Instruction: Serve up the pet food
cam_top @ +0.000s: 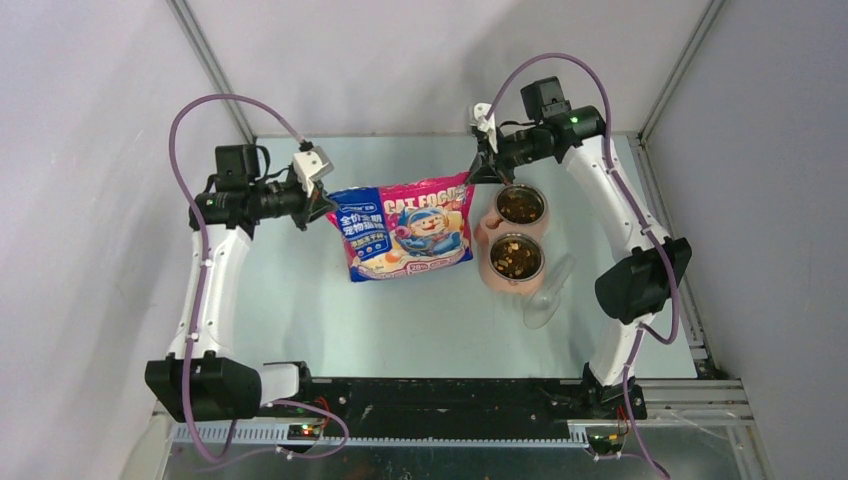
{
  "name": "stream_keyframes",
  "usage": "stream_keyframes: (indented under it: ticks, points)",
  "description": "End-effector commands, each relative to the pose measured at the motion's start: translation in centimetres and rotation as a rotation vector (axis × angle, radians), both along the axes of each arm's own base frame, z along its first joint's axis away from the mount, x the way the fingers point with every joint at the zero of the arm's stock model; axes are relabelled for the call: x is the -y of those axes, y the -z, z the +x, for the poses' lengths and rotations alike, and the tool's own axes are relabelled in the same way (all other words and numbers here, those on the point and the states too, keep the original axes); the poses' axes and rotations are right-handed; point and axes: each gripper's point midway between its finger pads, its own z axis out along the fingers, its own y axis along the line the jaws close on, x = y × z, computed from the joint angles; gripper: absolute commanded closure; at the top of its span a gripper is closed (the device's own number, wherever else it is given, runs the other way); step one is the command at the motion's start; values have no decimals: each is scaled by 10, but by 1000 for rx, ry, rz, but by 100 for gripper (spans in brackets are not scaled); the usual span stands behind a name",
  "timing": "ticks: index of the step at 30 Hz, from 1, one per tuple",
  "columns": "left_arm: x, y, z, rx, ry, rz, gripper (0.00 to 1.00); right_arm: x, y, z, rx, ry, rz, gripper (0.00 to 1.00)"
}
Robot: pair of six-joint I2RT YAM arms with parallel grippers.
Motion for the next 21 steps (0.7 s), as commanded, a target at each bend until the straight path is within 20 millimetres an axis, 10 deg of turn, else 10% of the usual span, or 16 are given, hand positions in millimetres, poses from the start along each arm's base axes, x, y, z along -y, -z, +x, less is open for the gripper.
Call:
stream_keyframes:
  ticks: [1, 9, 21]
  points:
    - [-13, -39, 2, 110, -23, 9, 100, 18, -18, -15, 33, 15, -16, 100]
    - [5, -38, -3, 142, 72, 88, 44, 3, -13, -20, 75, -36, -40, 67]
    - [26, -25, 23, 135, 132, 182, 42, -30, -3, -13, 114, -97, -91, 55]
